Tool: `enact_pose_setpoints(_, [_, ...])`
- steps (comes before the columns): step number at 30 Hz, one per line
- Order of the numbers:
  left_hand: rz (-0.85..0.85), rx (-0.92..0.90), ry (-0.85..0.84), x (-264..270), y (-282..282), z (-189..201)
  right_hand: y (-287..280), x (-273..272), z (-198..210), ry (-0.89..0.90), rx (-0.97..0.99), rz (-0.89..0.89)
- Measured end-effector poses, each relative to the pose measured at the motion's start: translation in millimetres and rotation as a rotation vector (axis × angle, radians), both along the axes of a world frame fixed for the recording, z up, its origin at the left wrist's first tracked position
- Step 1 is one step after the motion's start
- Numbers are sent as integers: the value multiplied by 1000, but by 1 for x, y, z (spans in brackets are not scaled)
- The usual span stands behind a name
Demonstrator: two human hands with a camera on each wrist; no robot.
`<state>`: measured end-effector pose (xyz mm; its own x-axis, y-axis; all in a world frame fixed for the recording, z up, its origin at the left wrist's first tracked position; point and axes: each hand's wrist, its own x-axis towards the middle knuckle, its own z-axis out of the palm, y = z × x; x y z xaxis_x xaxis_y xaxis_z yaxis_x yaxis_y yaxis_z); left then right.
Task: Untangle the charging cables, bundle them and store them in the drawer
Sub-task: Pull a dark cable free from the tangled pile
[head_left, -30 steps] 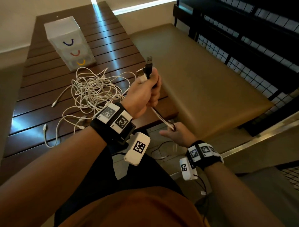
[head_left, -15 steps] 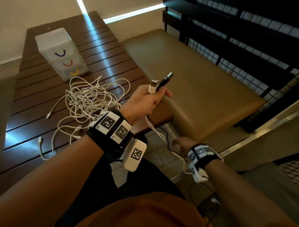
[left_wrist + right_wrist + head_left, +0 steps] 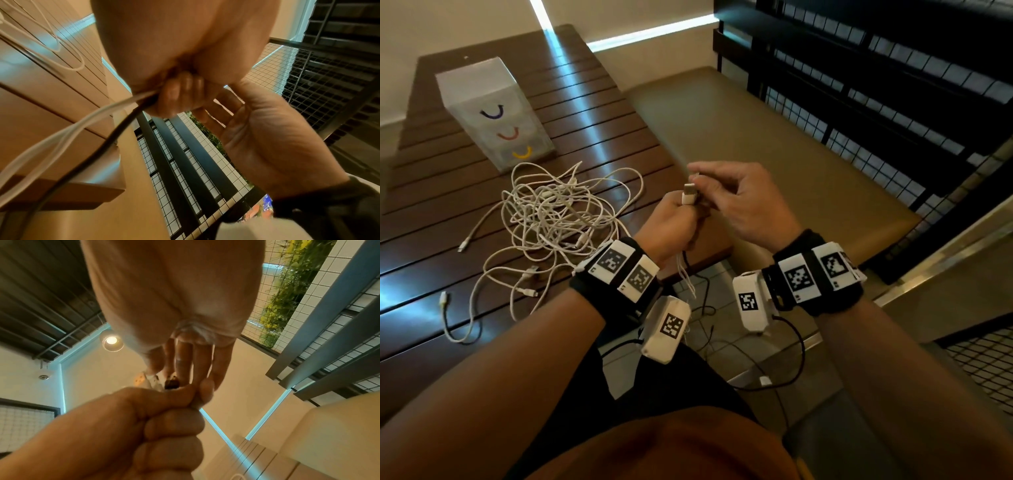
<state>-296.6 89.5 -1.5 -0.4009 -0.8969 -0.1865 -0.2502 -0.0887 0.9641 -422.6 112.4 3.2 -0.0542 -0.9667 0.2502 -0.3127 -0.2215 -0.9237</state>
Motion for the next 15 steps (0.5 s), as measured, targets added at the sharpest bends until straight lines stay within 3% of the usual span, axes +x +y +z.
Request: enact_pose_setpoints(15, [-124, -88, -46, 6, 2, 6, 6, 6, 3, 135, -252, -29])
